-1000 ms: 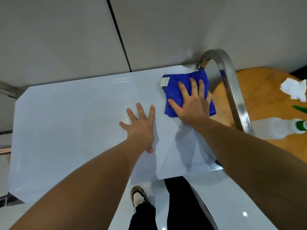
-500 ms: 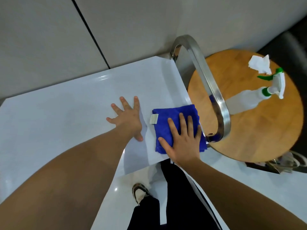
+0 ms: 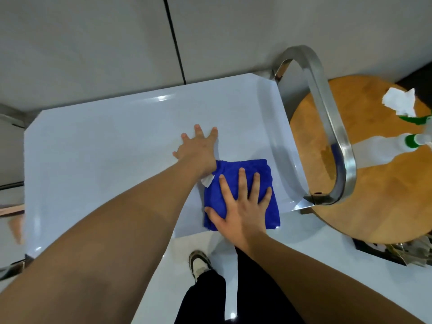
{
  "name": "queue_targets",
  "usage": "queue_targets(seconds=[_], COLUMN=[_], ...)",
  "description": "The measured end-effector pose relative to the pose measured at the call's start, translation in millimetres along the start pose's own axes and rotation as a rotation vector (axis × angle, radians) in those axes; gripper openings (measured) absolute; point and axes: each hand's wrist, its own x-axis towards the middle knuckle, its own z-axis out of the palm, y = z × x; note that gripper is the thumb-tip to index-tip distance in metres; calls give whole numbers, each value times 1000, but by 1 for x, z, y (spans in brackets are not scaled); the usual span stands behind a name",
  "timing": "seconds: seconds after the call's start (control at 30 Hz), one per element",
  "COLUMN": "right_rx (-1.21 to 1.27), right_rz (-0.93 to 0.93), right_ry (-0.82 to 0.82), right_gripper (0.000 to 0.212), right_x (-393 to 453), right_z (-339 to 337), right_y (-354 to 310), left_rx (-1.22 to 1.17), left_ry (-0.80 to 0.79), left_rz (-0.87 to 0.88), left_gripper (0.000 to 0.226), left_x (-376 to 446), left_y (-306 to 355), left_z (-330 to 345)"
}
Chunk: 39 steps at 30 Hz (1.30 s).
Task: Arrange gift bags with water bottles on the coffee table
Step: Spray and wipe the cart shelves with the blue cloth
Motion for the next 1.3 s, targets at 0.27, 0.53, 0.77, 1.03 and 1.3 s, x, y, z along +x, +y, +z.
queue_targets(seconds=[0.27, 0.53, 0.77, 1.03, 1.3], right_rx=[-77, -76, -52, -52, -30], right_rz=[-74, -27, 11, 9, -68], right_ry=[34, 141, 210, 241, 203], right_gripper=[94, 90, 89, 87, 83], right_x=[91, 181, 236, 242, 231], right_z=[-22, -45, -62, -60, -61], right_y=[-32, -66, -87, -92, -84], left_rx=[-142, -241, -268, -257, -166], left_ry=[139, 61, 20, -5, -9], left_rz=[-288, -282, -252, -246, -287], left_gripper=[116, 126, 127, 128, 128], left_x=[-12, -3, 4, 6, 2], left_y=[-94, -111, -114, -118, -114], left_z=[7, 9, 6, 4, 1])
